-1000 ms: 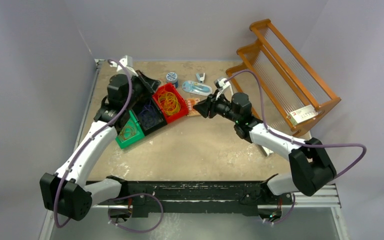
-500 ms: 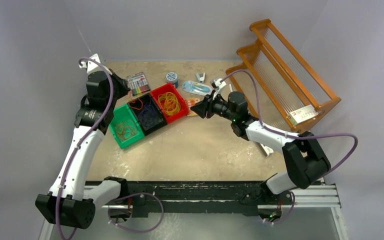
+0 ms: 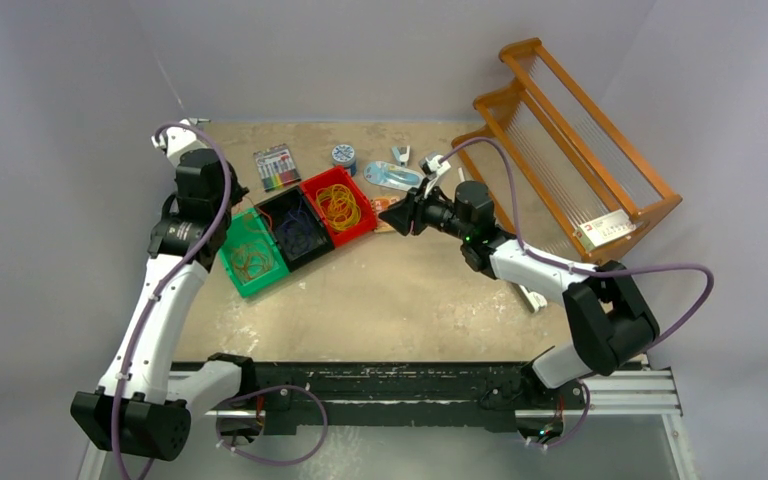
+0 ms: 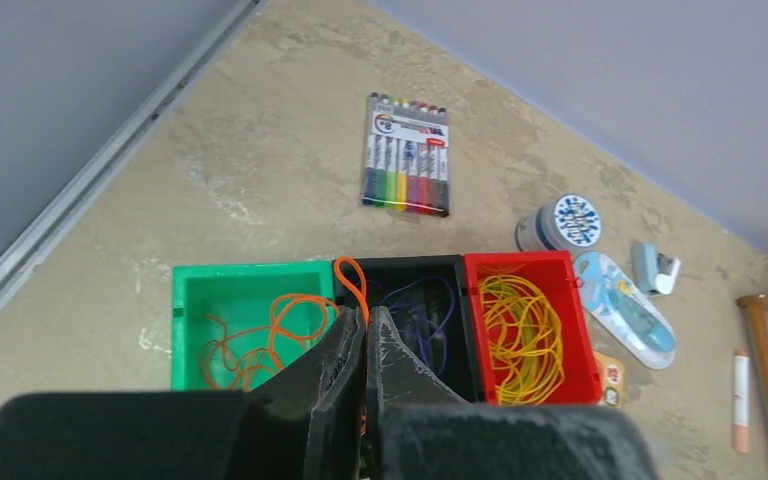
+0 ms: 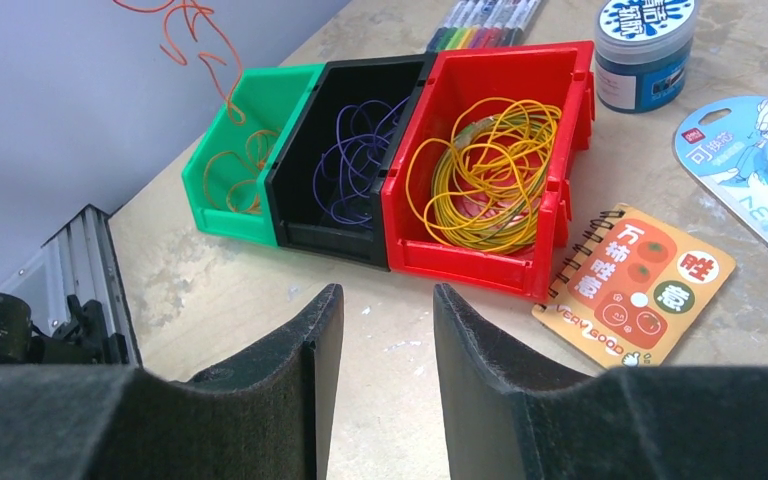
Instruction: Untangle the cables
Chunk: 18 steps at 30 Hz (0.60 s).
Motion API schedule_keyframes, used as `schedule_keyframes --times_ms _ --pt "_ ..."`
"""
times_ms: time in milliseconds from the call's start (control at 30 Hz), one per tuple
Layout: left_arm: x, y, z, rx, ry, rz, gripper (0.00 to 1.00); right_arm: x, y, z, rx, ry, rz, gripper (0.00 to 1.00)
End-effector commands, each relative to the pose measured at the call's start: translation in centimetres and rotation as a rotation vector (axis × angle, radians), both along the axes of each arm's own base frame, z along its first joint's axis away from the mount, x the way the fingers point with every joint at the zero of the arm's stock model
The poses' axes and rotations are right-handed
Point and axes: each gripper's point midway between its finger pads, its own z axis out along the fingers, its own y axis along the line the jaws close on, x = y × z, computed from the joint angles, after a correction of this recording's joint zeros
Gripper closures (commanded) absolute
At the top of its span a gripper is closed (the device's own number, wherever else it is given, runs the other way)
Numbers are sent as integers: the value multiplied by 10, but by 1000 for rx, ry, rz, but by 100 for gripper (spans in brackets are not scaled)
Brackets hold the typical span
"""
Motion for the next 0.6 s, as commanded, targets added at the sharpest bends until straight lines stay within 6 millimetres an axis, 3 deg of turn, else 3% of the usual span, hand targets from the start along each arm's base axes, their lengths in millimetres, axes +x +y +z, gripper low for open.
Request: schedule_keyframes --times_ms 0,567 --pt "-7 18 -3 69 15 61 100 5 6 28 44 -71 18 59" --pt "-9 41 -40 215 199 136 100 8 11 23 38 -63 35 58"
